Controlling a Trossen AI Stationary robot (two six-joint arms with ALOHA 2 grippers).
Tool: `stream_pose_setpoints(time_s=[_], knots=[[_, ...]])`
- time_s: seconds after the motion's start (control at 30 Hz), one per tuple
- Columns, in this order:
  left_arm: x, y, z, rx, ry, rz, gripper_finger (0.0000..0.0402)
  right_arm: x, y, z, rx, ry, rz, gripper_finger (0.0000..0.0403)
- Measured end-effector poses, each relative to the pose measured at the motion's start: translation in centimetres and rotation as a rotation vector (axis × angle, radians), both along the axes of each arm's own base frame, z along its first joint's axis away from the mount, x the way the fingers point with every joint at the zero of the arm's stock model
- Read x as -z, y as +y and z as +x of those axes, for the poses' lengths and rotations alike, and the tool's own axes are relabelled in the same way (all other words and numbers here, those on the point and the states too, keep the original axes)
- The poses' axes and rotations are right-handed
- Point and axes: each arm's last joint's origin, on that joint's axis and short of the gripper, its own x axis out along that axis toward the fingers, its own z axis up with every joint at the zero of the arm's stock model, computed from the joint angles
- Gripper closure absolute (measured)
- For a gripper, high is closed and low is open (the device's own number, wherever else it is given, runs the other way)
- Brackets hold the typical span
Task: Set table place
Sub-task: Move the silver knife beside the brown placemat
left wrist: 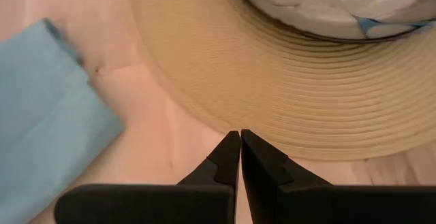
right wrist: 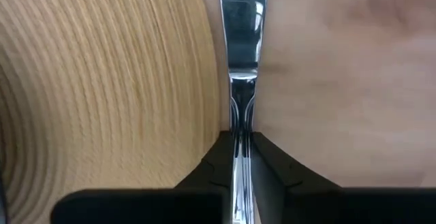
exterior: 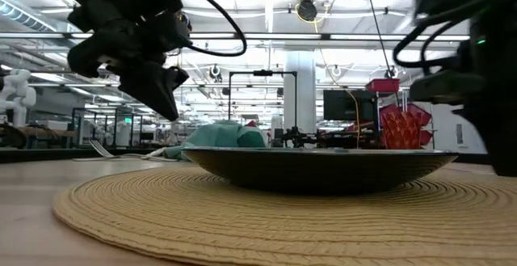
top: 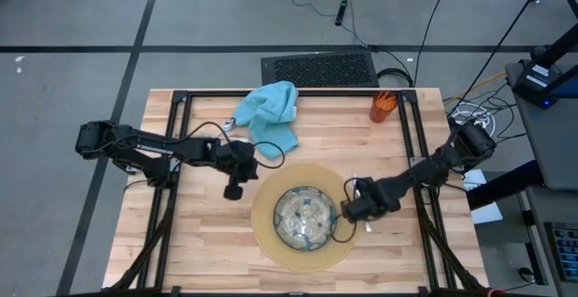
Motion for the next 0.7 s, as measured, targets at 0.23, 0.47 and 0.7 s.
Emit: stream_pose_setpoints(time_s=[0.23, 0.47, 0.7], knots=[[0.0, -0.1, 0.0, 0.029, -0.003, -0.024, 0.0402, 0.0, 2.8, -1.2, 0.086, -0.031, 0.013, 0.039], [0.0, -0.1, 0.0, 0.031, -0.007, -0.026, 0.0402, 0.0, 3.2, -1.3, 0.098, -0.048, 0.014, 0.0389], [0.0, -0.2, 0.0, 0.033, -0.007, -0.027, 0.0402, 0.0, 3.1, -1.4, 0.095, -0.049, 0.0, 0.0375]])
